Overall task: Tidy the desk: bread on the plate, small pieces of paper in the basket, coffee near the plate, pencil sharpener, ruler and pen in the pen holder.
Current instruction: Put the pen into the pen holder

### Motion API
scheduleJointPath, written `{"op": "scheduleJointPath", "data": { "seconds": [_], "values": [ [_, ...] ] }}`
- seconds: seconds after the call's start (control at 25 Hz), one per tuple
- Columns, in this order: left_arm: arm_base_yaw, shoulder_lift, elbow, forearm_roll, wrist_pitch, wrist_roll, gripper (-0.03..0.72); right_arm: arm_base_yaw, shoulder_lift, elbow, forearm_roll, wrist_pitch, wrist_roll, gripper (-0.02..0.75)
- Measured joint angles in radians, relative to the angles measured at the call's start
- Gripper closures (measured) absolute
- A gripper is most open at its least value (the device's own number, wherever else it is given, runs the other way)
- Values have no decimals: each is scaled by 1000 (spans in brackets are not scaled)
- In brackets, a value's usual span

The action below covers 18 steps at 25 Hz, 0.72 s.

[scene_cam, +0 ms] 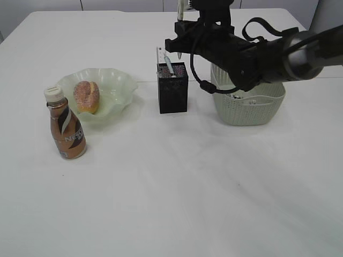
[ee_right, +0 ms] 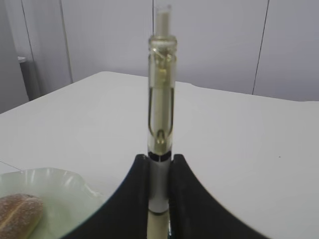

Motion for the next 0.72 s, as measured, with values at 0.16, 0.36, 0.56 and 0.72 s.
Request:
{"op": "scheduleJointPath", "data": {
  "seconds": [0.16,0.36,0.56,0.72],
  "values": [
    [0,0,0,0,0,0,308,-16,50,-56,0,36,-3,668],
    [0,0,0,0,0,0,308,-20,96,-110,-5,89,-5,668],
    [0,0,0,0,0,0,309,-20,121,-135,-26,121,2,668],
    [0,0,0,0,0,0,309,-20,127,-136,-32,136,2,669]
  ]
}}
